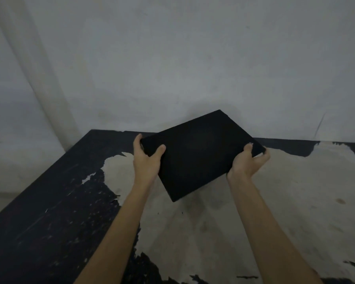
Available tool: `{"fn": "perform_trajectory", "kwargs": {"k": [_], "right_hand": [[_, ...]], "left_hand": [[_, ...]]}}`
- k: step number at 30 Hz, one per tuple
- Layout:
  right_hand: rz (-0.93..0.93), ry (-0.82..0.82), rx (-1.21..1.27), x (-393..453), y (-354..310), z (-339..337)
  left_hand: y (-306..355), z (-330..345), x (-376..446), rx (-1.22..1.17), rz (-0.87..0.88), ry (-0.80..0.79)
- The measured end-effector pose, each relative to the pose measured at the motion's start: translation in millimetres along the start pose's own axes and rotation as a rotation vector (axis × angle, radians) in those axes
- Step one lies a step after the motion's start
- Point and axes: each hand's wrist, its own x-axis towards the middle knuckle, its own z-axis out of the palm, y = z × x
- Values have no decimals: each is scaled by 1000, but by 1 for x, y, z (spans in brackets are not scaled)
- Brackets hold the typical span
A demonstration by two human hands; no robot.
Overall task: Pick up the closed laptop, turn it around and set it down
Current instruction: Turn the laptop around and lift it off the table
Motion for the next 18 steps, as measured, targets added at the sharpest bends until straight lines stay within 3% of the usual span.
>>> {"fn": "perform_trajectory", "kwargs": {"k": [10, 18], "right_hand": [[-18, 136, 39, -10, 8, 7], [81, -73, -111, -13, 0, -6]], "left_hand": [[-12, 16, -25, -130, -22, -105], [-15, -5, -8, -249, -28, -171]]}}
